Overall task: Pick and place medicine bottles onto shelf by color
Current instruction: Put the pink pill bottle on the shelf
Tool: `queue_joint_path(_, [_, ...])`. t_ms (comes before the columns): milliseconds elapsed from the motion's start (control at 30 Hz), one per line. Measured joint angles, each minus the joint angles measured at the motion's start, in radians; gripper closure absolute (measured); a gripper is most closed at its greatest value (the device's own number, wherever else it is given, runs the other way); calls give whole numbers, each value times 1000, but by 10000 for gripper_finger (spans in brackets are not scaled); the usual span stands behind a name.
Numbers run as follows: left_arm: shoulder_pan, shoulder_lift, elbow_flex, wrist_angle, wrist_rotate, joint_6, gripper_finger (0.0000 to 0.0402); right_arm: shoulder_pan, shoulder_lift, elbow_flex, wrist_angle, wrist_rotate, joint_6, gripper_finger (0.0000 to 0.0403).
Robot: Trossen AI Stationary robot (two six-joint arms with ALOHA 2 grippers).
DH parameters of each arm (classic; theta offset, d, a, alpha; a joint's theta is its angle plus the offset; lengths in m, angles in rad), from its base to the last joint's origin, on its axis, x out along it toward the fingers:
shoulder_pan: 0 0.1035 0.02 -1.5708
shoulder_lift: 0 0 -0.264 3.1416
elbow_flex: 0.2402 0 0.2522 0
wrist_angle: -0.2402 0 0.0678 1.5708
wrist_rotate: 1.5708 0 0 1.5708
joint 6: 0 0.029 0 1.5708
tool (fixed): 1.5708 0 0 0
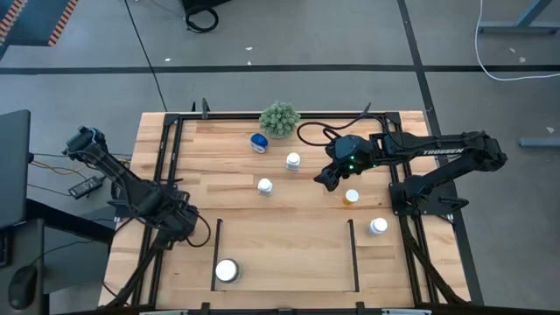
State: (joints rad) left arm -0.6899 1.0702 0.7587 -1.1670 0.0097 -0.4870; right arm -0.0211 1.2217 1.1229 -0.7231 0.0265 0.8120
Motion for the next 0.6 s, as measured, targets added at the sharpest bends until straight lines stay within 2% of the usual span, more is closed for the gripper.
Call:
queue_joint_path(167, [0, 0, -27, 78, 0, 1, 115, 0, 0, 0, 0, 0, 15, 114])
queue_joint_path(600, [0, 1, -79, 139, 13, -27, 115, 0, 0, 0, 0, 0, 26, 114])
